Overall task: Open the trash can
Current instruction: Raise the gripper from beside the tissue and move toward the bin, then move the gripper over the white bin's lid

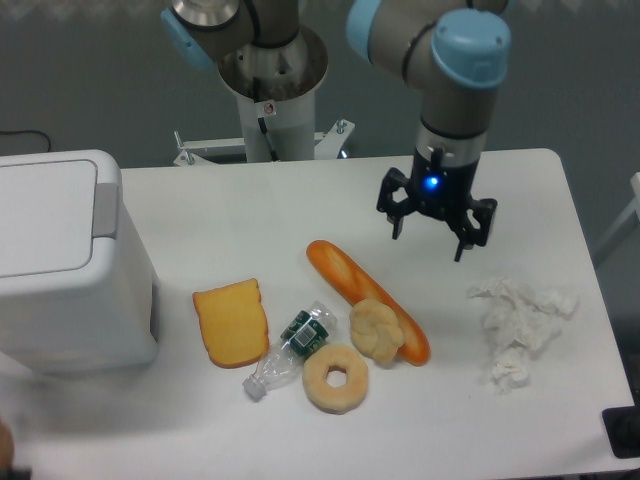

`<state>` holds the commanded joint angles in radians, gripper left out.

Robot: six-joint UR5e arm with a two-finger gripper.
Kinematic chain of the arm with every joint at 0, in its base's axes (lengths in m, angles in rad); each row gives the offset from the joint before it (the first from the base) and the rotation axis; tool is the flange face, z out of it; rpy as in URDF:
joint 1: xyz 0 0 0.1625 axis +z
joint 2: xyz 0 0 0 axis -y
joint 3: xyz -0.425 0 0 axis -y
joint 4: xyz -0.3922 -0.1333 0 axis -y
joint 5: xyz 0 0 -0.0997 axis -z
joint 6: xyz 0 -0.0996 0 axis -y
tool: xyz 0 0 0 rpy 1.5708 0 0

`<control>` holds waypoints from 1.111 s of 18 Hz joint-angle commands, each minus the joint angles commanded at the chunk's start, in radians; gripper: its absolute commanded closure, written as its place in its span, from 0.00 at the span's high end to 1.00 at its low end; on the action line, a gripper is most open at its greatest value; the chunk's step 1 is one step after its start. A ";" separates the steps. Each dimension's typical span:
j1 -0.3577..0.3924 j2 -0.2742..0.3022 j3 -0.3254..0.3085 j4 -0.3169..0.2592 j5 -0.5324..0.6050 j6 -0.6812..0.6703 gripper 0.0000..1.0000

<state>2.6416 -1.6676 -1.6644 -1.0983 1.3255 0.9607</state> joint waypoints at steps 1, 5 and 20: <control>-0.012 0.015 0.000 -0.006 -0.008 -0.025 0.53; -0.026 0.061 0.000 -0.046 -0.057 -0.079 0.38; -0.029 0.103 0.002 -0.066 -0.163 -0.143 0.11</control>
<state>2.6124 -1.5647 -1.6628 -1.1643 1.1628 0.8178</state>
